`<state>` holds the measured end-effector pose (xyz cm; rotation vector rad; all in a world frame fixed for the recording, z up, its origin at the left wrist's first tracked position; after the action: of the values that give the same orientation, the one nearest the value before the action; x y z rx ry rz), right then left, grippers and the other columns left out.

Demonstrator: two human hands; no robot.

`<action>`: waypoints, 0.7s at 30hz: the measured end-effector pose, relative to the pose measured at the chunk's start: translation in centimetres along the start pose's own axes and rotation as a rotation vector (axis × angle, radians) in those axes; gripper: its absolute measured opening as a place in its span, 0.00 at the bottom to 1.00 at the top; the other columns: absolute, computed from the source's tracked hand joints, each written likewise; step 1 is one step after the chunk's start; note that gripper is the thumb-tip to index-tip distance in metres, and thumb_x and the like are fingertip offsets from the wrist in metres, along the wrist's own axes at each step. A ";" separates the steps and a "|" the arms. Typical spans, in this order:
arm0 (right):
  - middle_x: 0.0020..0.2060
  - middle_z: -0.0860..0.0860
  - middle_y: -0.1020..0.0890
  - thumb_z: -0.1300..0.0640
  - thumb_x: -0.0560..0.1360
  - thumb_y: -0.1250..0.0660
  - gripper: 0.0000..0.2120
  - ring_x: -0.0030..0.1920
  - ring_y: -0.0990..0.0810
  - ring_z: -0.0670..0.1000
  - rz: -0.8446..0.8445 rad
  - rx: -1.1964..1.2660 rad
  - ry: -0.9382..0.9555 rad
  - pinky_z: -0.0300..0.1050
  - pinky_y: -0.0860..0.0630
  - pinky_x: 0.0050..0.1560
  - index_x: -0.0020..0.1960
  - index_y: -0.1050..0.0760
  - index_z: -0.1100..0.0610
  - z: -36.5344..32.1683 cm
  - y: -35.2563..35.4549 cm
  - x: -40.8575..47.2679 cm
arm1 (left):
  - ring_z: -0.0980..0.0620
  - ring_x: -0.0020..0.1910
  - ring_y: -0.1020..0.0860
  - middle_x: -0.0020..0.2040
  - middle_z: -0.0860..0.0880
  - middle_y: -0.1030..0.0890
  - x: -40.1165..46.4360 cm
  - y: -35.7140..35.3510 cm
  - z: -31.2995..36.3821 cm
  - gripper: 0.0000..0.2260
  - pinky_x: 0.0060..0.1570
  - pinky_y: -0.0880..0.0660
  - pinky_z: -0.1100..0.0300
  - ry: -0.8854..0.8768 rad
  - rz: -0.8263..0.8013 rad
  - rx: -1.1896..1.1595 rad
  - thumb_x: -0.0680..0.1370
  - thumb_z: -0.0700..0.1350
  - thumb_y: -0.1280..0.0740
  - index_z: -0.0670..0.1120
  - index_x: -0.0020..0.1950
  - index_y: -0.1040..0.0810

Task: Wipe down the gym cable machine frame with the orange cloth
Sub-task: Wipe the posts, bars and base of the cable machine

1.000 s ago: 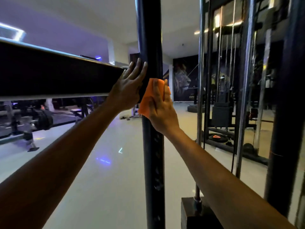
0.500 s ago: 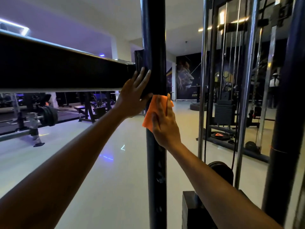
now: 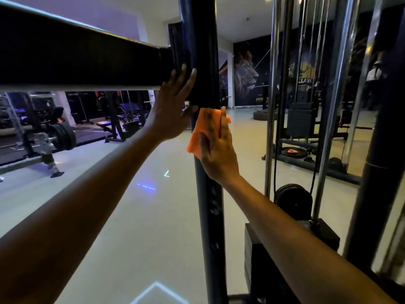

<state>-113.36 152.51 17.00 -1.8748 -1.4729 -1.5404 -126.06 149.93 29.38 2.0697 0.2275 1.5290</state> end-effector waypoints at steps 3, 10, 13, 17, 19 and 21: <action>0.87 0.44 0.64 0.44 0.90 0.44 0.35 0.88 0.51 0.57 -0.038 0.009 -0.017 0.55 0.29 0.71 0.87 0.64 0.40 1.3 -0.8 -3.1 | 0.41 0.88 0.53 0.89 0.43 0.51 -0.1 0.0 0.0 0.35 0.84 0.47 0.38 0.012 -0.006 -0.032 0.85 0.54 0.39 0.48 0.89 0.50; 0.88 0.43 0.61 0.43 0.90 0.45 0.35 0.86 0.44 0.58 -0.048 0.113 -0.049 0.67 0.24 0.72 0.86 0.66 0.39 2.6 -1.0 -3.0 | 0.43 0.88 0.56 0.89 0.46 0.54 -1.5 -1.3 0.1 0.36 0.86 0.52 0.43 0.031 -0.035 -0.075 0.86 0.49 0.35 0.50 0.89 0.52; 0.88 0.47 0.56 0.42 0.90 0.46 0.34 0.85 0.39 0.60 0.002 0.131 -0.036 0.65 0.22 0.71 0.89 0.61 0.45 1.3 0.2 0.9 | 0.43 0.88 0.57 0.89 0.46 0.55 -1.6 -1.5 0.0 0.36 0.86 0.51 0.42 0.029 -0.039 -0.062 0.86 0.50 0.36 0.51 0.89 0.53; 0.88 0.47 0.58 0.42 0.89 0.45 0.36 0.86 0.43 0.60 -0.030 0.057 0.002 0.67 0.23 0.72 0.89 0.62 0.46 2.2 -0.5 -2.6 | 0.44 0.88 0.56 0.89 0.47 0.55 -2.1 -1.7 0.1 0.36 0.86 0.50 0.43 0.065 -0.050 -0.092 0.86 0.50 0.36 0.53 0.89 0.53; 0.88 0.45 0.62 0.42 0.89 0.43 0.38 0.87 0.45 0.61 -0.105 0.048 0.002 0.68 0.23 0.72 0.88 0.65 0.43 3.2 -1.7 -5.9 | 0.45 0.88 0.57 0.89 0.48 0.55 -2.6 -2.0 0.4 0.36 0.86 0.51 0.43 0.076 -0.062 -0.086 0.86 0.49 0.36 0.54 0.89 0.53; 0.87 0.43 0.63 0.43 0.89 0.42 0.39 0.87 0.44 0.61 -0.148 0.064 -0.032 0.70 0.23 0.71 0.87 0.66 0.39 4.0 -2.1 -6.9 | 0.45 0.88 0.58 0.89 0.49 0.56 -3.2 -2.3 0.6 0.37 0.86 0.51 0.42 0.077 -0.083 -0.073 0.86 0.49 0.35 0.55 0.89 0.53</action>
<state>-112.26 152.90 8.81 -1.7977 -1.6885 -1.5143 -126.20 150.21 25.45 1.9235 0.2794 1.5450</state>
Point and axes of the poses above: each hand's wrist, its own x-axis towards the middle knuckle, its own y-axis out of the back of the hand, z = x × y, the point moved 9 cm from there along x, towards the middle knuckle
